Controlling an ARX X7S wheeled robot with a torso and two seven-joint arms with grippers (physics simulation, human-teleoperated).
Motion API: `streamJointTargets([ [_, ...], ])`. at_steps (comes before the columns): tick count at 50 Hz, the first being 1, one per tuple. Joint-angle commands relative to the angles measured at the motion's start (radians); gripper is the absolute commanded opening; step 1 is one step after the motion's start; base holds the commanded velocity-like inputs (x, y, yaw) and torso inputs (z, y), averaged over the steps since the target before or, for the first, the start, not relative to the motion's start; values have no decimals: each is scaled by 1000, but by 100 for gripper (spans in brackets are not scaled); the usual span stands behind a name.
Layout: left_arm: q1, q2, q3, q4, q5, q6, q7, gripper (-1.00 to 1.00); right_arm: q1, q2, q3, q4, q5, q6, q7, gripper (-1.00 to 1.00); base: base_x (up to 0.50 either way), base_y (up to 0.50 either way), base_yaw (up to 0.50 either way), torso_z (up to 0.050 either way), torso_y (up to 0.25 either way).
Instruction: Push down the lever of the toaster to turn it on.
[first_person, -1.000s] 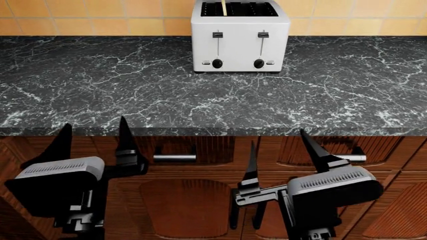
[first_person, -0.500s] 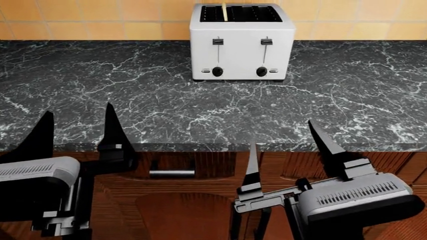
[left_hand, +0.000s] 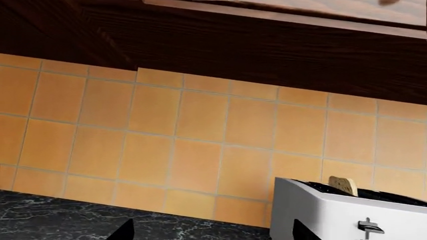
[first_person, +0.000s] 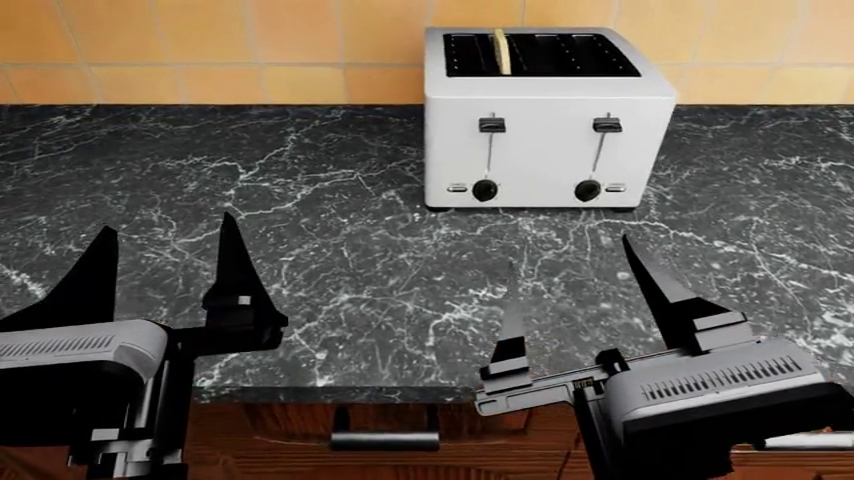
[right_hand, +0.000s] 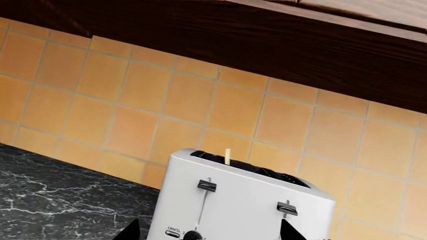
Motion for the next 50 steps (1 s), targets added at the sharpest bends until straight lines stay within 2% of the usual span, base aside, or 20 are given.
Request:
streamJointTargets([
  [1, 0, -11, 9, -3, -8, 4, -8, 100, -8, 2, 1, -7, 2, -3, 12, 100, 379, 445, 0, 0, 0],
  [13, 3, -19, 19, -9, -11, 15, -14, 100, -32, 4, 10, -27, 15, -20, 26, 100, 372, 399, 0, 0, 1],
  [25, 14, -27, 31, -7, -10, 25, -19, 100, -74, 2, 46, -54, 44, -43, 46, 100, 207, 124, 0, 0, 0],
  [34, 21, -33, 41, -12, -10, 36, -20, 100, -13, -3, 114, -127, 103, 87, 36, 100, 0, 0, 0, 0, 0],
  [36, 22, -34, 43, -12, -10, 37, -20, 100, 24, 21, 134, -128, 151, 118, 55, 100, 0, 0, 0, 0, 0],
  [37, 22, -35, 44, -13, -11, 37, -21, 100, 55, 67, 134, -128, 214, 135, 106, 100, 0, 0, 0, 0, 0],
  [40, 27, -37, 46, -13, -12, 41, -21, 100, 218, 295, 86, -128, 547, 172, 400, 100, 0, 0, 0, 0, 0],
  [44, 26, -39, 49, -16, -15, 42, -22, 100, 344, 315, 120, -93, 670, 242, 422, 100, 0, 0, 0, 0, 0],
  [50, 23, -41, 52, -23, -20, 44, -23, 100, 413, 306, 128, 17, 694, 237, 378, 100, 0, 0, 0, 0, 0],
])
